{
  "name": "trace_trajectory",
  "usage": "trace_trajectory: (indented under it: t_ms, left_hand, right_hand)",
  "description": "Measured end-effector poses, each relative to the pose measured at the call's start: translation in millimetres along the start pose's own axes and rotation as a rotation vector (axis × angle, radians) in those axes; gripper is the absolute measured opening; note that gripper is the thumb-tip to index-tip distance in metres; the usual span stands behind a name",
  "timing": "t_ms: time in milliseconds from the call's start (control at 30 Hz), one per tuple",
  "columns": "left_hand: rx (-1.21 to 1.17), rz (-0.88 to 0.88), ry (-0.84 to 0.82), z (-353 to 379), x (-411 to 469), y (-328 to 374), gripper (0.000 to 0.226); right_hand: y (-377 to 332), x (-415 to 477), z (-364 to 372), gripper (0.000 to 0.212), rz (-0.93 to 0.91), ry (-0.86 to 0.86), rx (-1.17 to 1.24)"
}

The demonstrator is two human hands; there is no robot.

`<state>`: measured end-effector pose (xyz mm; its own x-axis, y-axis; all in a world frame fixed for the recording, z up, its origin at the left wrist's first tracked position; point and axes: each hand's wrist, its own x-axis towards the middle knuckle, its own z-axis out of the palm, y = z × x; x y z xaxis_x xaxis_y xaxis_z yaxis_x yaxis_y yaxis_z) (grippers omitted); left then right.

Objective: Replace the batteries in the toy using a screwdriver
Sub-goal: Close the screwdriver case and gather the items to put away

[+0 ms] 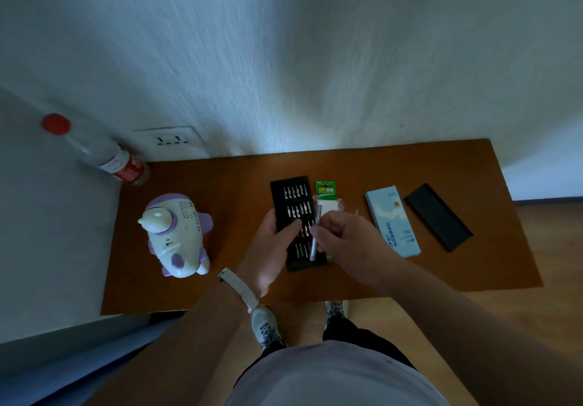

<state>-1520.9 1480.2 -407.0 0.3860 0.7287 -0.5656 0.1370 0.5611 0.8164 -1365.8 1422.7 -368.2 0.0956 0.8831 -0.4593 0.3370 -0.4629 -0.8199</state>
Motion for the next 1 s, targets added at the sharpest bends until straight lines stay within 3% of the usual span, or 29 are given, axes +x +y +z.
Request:
trace_trajectory:
  t_ms: [200, 500, 800, 1000]
  left_hand:
    - [-0.159, 0.109, -0.097, 0.1, -29.9, 27.4, 0.032]
    - [-0.089, 0.317, -0.278, -12.5, -61.1, 55.0, 0.057]
    - [0.128, 0.405, -0.236, -10.0, -75.5, 70.7, 0.048]
    - [0.091, 0.367, -0.189, -6.6, -84.5, 77.3, 0.041]
  right_hand:
    - [-47.0, -7.2, -7.0, 0.017, -0.081, 0.083, -0.104]
    - [-99.0, -26.2, -10.5, 0.012, -0.154, 0.123, -0.234]
    - [-117.4, -36.6, -6.3, 0.020, -0.190, 0.158, -0.416]
    - [-114.1, -44.0, -9.3, 0.018, -0.263, 0.173, -0.378]
